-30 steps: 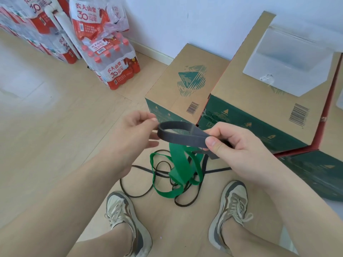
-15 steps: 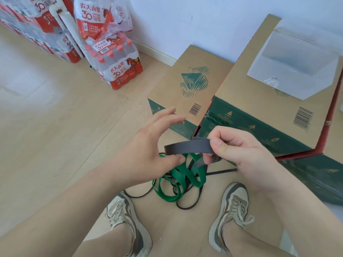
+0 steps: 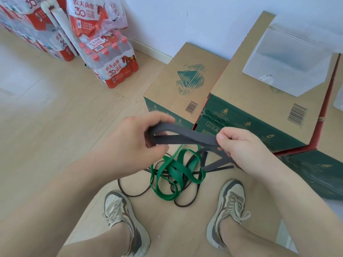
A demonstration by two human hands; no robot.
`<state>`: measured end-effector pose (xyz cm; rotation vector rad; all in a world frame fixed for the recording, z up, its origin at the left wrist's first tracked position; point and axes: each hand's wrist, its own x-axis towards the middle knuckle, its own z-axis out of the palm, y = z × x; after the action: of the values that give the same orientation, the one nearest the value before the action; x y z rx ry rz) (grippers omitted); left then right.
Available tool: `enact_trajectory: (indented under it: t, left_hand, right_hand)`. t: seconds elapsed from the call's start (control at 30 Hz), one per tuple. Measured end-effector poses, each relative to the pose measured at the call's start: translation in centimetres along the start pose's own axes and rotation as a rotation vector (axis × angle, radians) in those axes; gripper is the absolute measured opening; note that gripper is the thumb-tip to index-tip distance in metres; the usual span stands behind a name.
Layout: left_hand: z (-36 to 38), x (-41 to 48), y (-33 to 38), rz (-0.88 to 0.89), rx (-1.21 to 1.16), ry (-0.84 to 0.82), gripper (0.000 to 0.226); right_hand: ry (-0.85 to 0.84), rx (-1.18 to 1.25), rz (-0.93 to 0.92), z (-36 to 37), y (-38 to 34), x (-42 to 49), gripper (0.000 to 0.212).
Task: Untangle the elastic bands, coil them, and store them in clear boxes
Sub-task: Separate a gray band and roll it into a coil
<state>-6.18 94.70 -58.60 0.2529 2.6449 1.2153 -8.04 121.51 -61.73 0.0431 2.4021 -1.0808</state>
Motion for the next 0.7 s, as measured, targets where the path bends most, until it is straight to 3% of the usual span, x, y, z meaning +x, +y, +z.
enact_trajectory:
  t: [0.1,0.2,0.33,0.43,0.53,0.7]
  left_hand:
    - [0.1,-0.4,0.9,0.067,-0.194,0.026,0.057]
    - [0.6,-0.6,0.9,0.123,-0.174,-0.001,0.093]
    - [0.6,-0.4,1.0,0.019,-0.038,0.0,0.062]
    - [1.1,-0.1,0.7,-0.106,0.003,0.07,0.066]
    - [1.3,0.1,0.1,-0.063,0.047,0.175,0.051]
    - [2.7,-0.2,0.7,0.078,0.068,-0.052,0.059]
  right_hand:
    - [-0.104,-0.073,0.006,0.2,0.3,0.1,0.039]
    - [-0.128,-0.045,-0.002,0.5,-0.1,0.0,0.041]
    - [-0.039,-0.031,-0.051,0.5,-0.7,-0.1,0.044]
    - [-0.008,-0.058,-0.109,0.6,-1.0,-0.2,0.042]
    - [-0.029,-0.081,-0.218,1.0,-1.4,-0.6,0.038]
    - [-0.121,0.086,-0.289,1.2,-2.3,-1.1,0.05]
